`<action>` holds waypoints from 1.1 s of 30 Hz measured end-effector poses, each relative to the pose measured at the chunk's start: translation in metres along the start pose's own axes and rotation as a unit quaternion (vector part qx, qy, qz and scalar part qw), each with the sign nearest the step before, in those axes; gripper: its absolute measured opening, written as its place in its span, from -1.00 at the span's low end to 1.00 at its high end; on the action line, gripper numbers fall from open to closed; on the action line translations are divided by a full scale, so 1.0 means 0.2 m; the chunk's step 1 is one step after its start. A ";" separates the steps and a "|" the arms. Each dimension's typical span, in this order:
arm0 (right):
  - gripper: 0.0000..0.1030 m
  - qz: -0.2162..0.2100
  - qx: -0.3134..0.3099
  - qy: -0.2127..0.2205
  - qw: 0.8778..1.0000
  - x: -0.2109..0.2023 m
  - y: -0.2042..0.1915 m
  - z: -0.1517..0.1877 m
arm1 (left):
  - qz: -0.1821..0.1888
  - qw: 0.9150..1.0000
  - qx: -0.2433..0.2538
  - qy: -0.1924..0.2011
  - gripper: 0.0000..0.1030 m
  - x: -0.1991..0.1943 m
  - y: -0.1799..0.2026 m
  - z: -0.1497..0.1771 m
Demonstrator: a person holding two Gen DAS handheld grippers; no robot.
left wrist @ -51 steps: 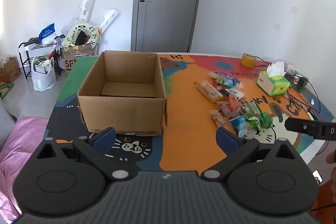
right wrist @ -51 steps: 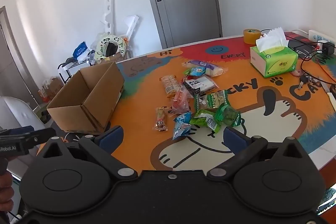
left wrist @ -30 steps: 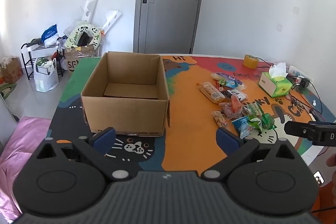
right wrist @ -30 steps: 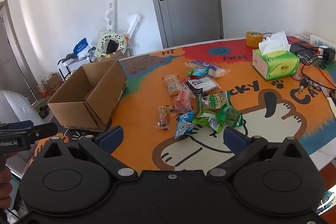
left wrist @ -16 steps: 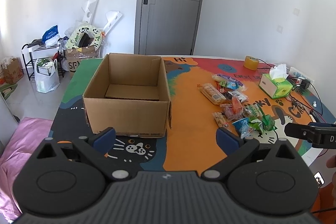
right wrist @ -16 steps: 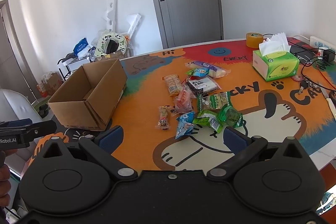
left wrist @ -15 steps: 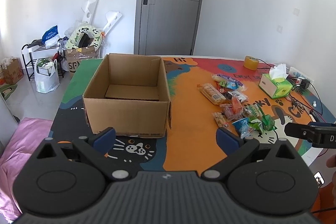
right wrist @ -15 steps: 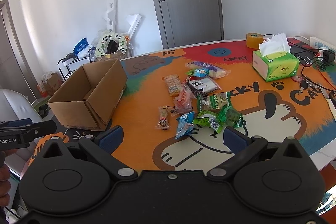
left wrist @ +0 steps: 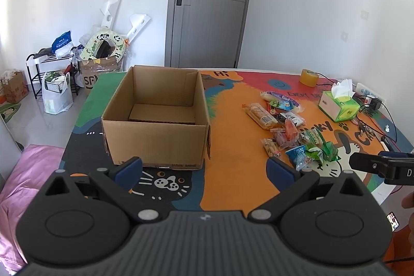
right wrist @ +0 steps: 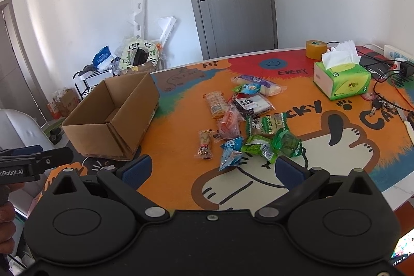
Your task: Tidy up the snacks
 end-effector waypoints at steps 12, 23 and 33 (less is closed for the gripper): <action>1.00 0.002 0.001 0.007 1.000 -0.02 0.01 -0.02 | -0.002 1.000 -0.002 0.004 0.97 -0.01 0.00 -0.02; 1.00 0.002 -0.002 0.016 1.000 -0.06 0.01 -0.05 | 0.006 1.000 0.005 0.011 0.97 -0.04 0.03 -0.03; 1.00 0.005 -0.004 0.016 1.000 -0.07 0.02 -0.05 | 0.020 1.000 0.012 0.004 0.97 -0.02 0.11 -0.01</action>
Point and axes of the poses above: each gripper's, at about its wrist camera, not at the fingertips, and x roughly the way its jaws point, y to its right, z to its underside, the point moved 10 cm from there along x, roughly the way its jaws point, and after that the axes turned 1 degree about x, right-handed, at the moved point
